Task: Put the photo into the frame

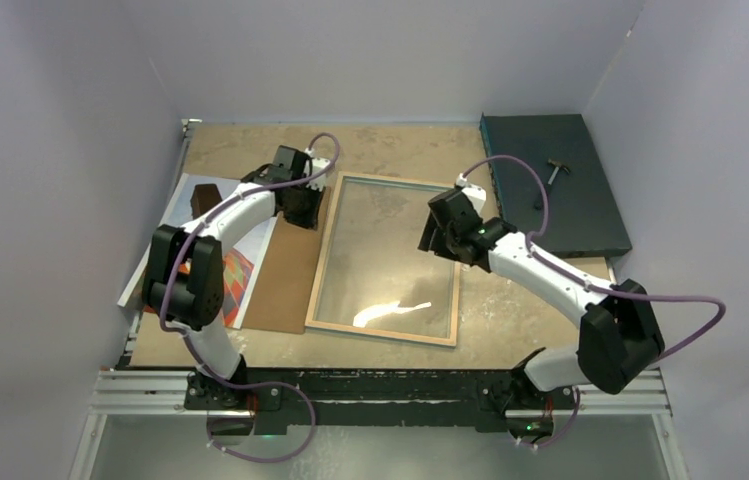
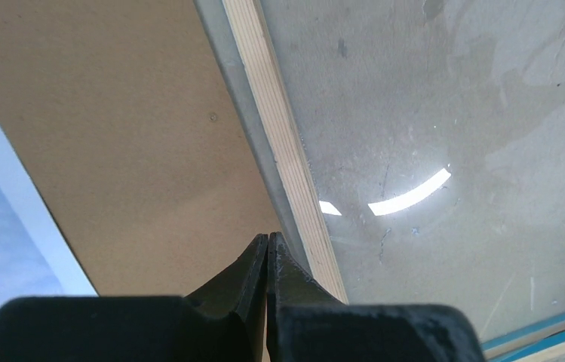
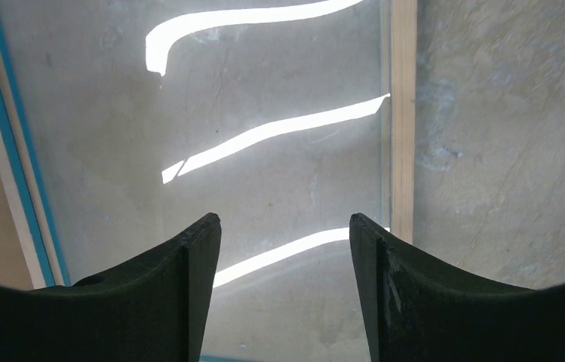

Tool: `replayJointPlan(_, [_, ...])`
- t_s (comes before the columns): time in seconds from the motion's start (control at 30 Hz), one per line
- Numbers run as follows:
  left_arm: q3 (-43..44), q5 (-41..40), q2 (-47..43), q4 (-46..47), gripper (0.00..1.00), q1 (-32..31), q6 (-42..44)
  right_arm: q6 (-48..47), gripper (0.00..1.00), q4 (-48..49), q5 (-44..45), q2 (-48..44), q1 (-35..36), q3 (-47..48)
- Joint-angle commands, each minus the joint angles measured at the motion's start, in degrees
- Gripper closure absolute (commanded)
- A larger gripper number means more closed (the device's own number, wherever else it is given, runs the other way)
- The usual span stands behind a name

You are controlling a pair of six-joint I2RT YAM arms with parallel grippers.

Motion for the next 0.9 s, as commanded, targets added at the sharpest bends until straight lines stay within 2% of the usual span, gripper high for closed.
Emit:
replayJointPlan(0.0, [3.0, 1.7, -3.3, -1.4, 1.00, 1.2, -0.1, -5.1, 0.33, -0.9, 2.2, 0.1, -3.5, 2.7])
replayJointPlan(0.13, [2.4, 1.5, -3.4, -1.8, 1.00, 1.4, 0.4, -6.4, 0.32, 1.2, 2.3, 4.1, -6.4, 4.8])
replayJointPlan(0.33, [0.3, 0.8, -2.8, -0.7, 1.00, 1.5, 0.8, -7.4, 0.34, 2.5, 5.5, 11.9, -6.7, 8.5])
replayJointPlan(0.87, [-1.1, -1.2, 2.5, 3.4, 1.00, 0.0, 1.0, -7.4, 0.39, 7.2, 3.4, 18.0, -6.7, 5.3])
